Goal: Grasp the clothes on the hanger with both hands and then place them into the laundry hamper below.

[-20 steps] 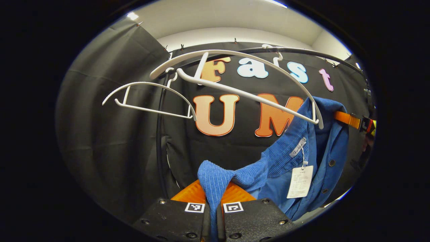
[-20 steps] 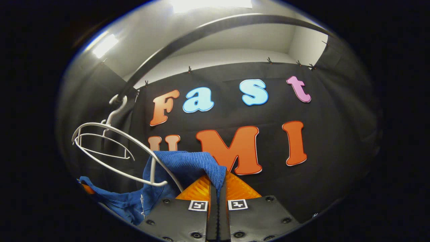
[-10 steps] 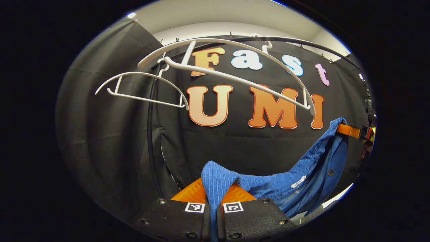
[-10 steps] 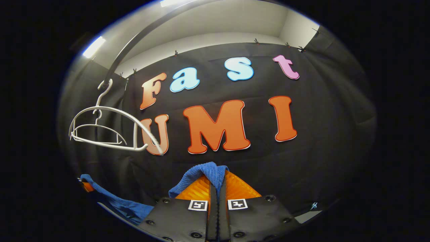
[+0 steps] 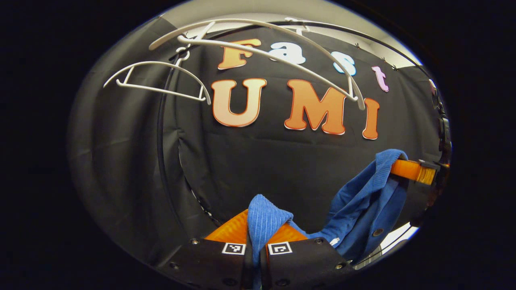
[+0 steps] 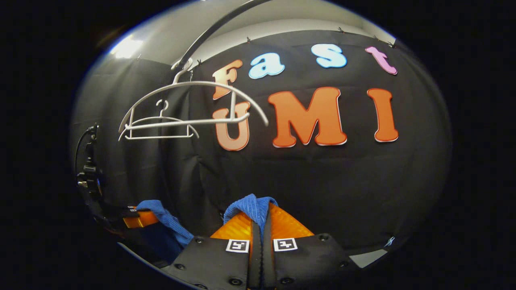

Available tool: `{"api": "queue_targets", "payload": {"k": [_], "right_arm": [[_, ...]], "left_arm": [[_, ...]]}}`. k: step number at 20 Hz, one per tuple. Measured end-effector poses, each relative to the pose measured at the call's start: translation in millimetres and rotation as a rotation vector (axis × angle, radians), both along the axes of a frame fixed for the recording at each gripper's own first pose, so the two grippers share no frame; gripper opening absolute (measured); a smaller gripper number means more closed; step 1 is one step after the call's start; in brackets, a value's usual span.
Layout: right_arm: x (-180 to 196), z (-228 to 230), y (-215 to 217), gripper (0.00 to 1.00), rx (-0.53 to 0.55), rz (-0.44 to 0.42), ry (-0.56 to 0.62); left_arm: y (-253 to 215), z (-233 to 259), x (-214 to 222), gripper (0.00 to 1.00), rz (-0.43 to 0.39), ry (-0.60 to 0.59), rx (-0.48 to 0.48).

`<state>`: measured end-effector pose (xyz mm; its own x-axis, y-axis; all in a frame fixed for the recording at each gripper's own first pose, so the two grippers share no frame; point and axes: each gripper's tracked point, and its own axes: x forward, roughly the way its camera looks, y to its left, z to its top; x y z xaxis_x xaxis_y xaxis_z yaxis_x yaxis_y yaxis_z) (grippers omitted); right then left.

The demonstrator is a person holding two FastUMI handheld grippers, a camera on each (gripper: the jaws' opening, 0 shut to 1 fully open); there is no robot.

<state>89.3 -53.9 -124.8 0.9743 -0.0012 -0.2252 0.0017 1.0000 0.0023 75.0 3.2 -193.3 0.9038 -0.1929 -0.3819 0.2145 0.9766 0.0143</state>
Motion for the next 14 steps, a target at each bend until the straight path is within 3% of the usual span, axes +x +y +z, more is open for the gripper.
{"api": "queue_targets", "payload": {"k": [7,14], "right_arm": [[-21,-120,30,0.09,0.070,0.017,0.291],[-61,-234,48,0.09,0.183,-0.059,0.608]], "left_arm": [[4,-91,-37,0.07,0.036,0.272,-0.018],[1,-177,-90,0.08,0.025,0.553,-0.010]]}}
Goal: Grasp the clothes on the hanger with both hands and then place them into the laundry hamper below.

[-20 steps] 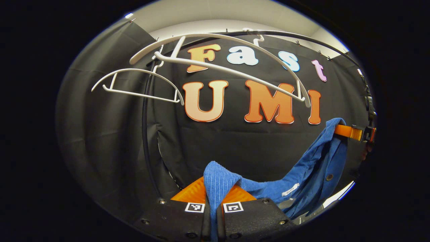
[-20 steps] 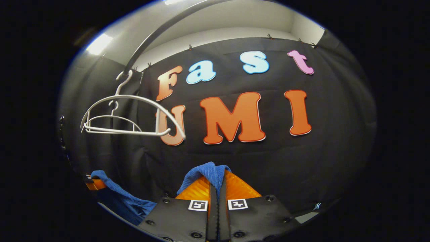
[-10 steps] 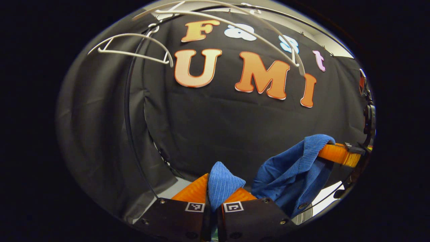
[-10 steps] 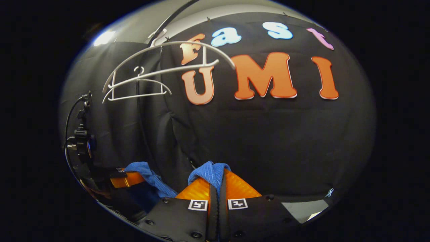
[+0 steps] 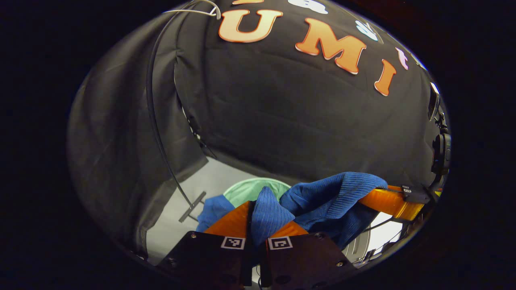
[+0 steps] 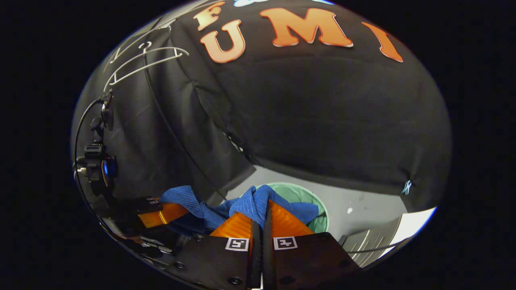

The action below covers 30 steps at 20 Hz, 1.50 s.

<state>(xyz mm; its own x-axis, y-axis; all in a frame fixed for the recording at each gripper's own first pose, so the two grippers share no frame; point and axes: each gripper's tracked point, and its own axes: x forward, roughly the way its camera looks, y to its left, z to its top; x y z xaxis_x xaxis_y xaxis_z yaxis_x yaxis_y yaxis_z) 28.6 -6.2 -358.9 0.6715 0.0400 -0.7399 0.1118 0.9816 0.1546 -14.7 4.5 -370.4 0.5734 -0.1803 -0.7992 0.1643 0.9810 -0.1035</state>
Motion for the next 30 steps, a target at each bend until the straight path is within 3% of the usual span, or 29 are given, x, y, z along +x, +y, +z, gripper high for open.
{"api": "queue_targets", "payload": {"k": [3,6,9,13,23,25,26,27,30], "right_arm": [[-20,-29,9,0.09,0.038,-0.015,0.095],[-40,-53,7,0.09,0.009,-0.027,0.208],[-55,-72,3,0.09,-0.002,-0.029,0.304],[-62,-86,5,0.09,0.014,-0.032,0.396],[-67,-99,-1,0.09,0.019,-0.062,0.477],[-68,-98,0,0.13,0.023,-0.062,0.479],[-67,-96,2,0.13,0.026,-0.062,0.476],[-68,-97,-1,0.08,0.025,-0.064,0.471],[-67,-97,1,0.62,0.024,-0.052,0.452]], "left_arm": [[4,-21,-14,0.08,-0.020,0.053,0.040],[13,-45,-27,0.08,0.020,0.130,0.056],[4,-59,-43,0.08,0.078,0.188,0.030],[-2,-72,-74,0.08,0.074,0.259,0.018],[20,-76,-73,0.10,0.170,0.294,0.028],[19,-74,-69,0.11,0.168,0.280,0.022],[19,-73,-70,0.01,0.165,0.277,0.024],[15,-73,-71,0.04,0.163,0.276,0.019],[16,-75,-72,0.44,0.167,0.278,0.024]]}}
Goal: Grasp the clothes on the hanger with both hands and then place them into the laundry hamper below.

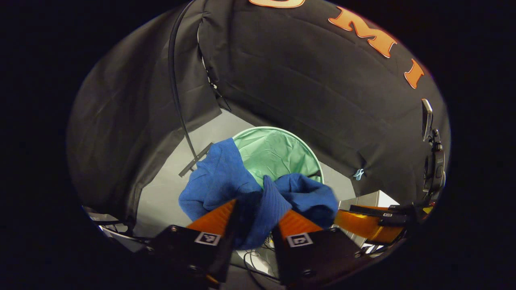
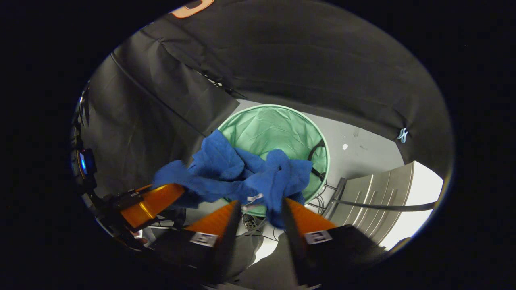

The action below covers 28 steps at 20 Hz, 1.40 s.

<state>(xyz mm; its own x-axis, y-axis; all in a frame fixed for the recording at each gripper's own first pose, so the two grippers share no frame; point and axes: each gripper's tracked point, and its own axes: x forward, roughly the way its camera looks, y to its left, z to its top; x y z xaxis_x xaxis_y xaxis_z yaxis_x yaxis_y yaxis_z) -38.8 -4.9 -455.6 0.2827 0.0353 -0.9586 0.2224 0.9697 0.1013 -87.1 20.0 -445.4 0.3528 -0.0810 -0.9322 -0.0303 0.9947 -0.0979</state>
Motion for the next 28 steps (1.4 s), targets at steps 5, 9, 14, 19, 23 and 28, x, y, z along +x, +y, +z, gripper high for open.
{"api": "queue_targets", "payload": {"k": [5,9,14,19,23,28], "right_arm": [[-6,3,-3,0.99,-0.014,-0.016,0.001],[-7,5,-2,0.99,-0.009,-0.019,-0.011],[23,29,3,0.99,-0.093,0.045,-0.191],[47,93,18,0.99,-0.169,0.013,-0.390],[62,179,23,0.99,-0.257,-0.039,-0.576],[53,273,24,0.99,-0.371,-0.082,-0.818]], "left_arm": [[5,6,-2,0.97,0.006,-0.015,0.019],[5,16,-4,0.98,0.003,-0.031,0.012],[3,53,26,0.97,-0.060,-0.192,0.015],[-1,112,51,0.98,-0.096,-0.332,-0.031],[1,175,81,0.96,-0.124,-0.495,-0.049],[7,256,104,0.96,-0.100,-0.690,-0.064]]}}
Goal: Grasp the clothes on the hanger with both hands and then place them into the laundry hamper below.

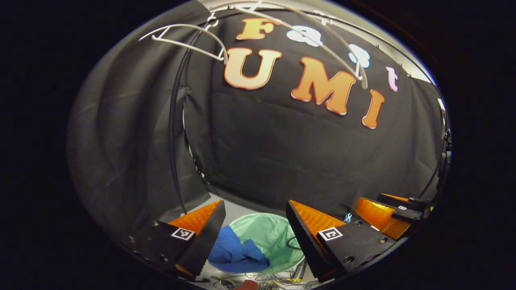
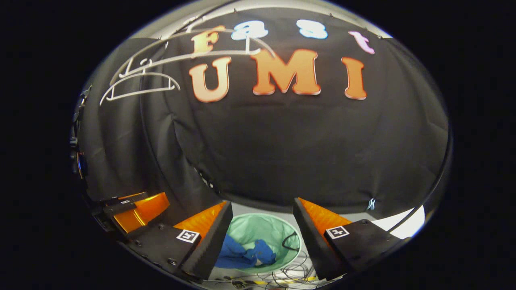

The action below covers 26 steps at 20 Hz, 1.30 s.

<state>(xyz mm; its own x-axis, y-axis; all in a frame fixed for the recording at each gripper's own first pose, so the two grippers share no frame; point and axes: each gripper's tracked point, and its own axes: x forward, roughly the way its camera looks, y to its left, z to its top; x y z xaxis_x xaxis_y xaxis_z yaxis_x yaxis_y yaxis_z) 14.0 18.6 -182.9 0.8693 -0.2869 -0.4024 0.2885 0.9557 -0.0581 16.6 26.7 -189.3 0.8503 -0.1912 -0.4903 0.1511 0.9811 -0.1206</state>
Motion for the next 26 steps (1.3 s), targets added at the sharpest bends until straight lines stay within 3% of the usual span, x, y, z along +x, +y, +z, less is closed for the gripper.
{"api": "queue_targets", "payload": {"k": [5,9,10,14,22,23,24,26], "right_arm": [[-39,63,-1,0.98,-0.016,0.066,-0.111],[-95,107,-13,0.98,-0.022,0.097,-0.198],[-106,119,-16,0.89,-0.029,0.104,-0.217],[-149,165,-14,0.89,-0.069,0.151,-0.307],[-232,212,-17,0.89,-0.065,0.193,-0.425],[-240,218,-21,1.00,-0.069,0.186,-0.440],[-247,219,-23,0.89,-0.074,0.178,-0.449],[-263,218,-25,0.89,-0.076,0.182,-0.445]], "left_arm": [[3,87,-22,0.95,0.076,-0.215,-0.026],[-4,132,-57,0.99,0.097,-0.280,-0.038],[-6,146,-65,0.92,0.105,-0.300,-0.047],[-16,193,-102,0.91,0.119,-0.389,0.002],[-52,227,-169,0.92,0.105,-0.481,-0.012],[-55,229,-177,0.92,0.105,-0.490,-0.010],[-60,227,-185,0.92,0.101,-0.491,-0.008],[-71,222,-201,0.92,0.083,-0.482,-0.008]]}}
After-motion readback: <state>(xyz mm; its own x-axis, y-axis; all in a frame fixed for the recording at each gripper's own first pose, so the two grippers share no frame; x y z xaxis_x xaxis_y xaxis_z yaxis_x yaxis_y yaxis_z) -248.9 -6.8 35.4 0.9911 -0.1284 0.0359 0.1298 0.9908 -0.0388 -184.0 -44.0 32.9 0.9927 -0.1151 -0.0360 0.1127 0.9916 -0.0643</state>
